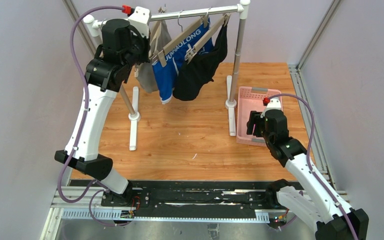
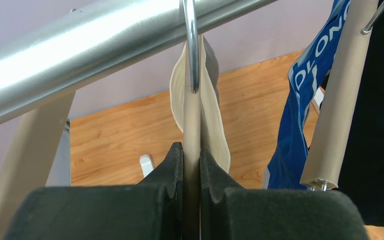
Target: Remove the underwear clipped to the hanger
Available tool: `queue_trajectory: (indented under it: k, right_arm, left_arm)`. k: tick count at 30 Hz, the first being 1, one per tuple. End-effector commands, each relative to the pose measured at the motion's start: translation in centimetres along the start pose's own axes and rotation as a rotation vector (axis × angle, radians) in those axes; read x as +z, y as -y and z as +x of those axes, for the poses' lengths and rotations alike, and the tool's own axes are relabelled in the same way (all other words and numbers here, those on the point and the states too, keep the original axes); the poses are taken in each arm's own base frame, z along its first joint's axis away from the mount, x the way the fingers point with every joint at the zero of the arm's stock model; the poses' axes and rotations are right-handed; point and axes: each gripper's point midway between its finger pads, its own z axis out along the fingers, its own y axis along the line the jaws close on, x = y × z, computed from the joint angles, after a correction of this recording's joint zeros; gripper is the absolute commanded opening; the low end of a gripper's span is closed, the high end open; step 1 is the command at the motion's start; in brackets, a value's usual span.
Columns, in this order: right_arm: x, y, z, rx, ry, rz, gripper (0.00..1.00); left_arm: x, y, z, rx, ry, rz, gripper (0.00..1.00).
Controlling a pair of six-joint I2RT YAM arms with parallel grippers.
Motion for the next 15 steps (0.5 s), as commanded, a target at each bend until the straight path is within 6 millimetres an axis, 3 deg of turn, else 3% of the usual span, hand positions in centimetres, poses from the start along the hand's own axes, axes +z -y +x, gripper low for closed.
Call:
queue_trajectory:
  k: [1,10,15]
  right_arm:
    - [0.1,0.2,0.1,-0.004,0.010,0.007,0.63]
    - [0.3,-0.1,0.2,-0.003,0.006,-0.004,0.63]
    - [0.4,-0.1,0.4,-0.006,-0.002,-0.007,0.63]
  left_arm:
    - [-1.4,-0.6,-1.9,-0.015,0.077,-0.006,0.00]
    - [-3.6,-1.1,-4.8,-0.002,0.193,-0.003,0.00]
    - [-4.3,-1.6,-5.2,0.003,0.220,-0.024,0.00]
